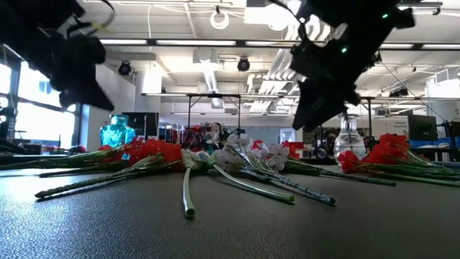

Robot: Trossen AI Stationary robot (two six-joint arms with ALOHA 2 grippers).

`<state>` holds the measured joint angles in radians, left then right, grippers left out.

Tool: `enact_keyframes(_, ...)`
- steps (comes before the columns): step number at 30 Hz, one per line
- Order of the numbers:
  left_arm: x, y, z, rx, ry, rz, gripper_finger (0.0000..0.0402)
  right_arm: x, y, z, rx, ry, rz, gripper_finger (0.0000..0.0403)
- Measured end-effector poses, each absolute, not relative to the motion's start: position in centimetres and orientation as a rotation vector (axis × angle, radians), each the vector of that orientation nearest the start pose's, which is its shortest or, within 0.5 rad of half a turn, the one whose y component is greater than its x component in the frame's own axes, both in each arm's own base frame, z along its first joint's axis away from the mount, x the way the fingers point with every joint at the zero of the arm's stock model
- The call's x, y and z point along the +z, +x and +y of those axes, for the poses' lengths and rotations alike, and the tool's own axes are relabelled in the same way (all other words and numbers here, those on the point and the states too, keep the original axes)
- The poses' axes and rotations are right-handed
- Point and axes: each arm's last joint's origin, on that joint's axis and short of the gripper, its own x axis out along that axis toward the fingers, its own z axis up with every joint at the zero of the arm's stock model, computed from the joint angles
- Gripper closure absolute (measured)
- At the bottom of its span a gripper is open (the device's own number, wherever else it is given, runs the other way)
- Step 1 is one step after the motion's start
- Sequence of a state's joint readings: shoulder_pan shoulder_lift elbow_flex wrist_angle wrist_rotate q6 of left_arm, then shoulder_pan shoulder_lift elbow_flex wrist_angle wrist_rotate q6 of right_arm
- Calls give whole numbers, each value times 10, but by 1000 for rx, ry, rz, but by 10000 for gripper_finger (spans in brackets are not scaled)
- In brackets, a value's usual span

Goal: Sort flowers into vase by color
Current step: Put the orange orchid into the blue vase

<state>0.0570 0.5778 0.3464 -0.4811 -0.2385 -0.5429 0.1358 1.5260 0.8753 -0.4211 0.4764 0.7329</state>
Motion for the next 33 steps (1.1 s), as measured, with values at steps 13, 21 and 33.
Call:
enact_keyframes(13,177,147,-11,710,-629,1320,379,184,289,-9,-753,191,754,177)
enact_keyframes(21,171,153,-15,801,-692,1291,256,178,289,9,-629,125,745,194)
enact_keyframes(33,148,173,-12,922,-696,1210,195,178,290,4,-595,52,772,199)
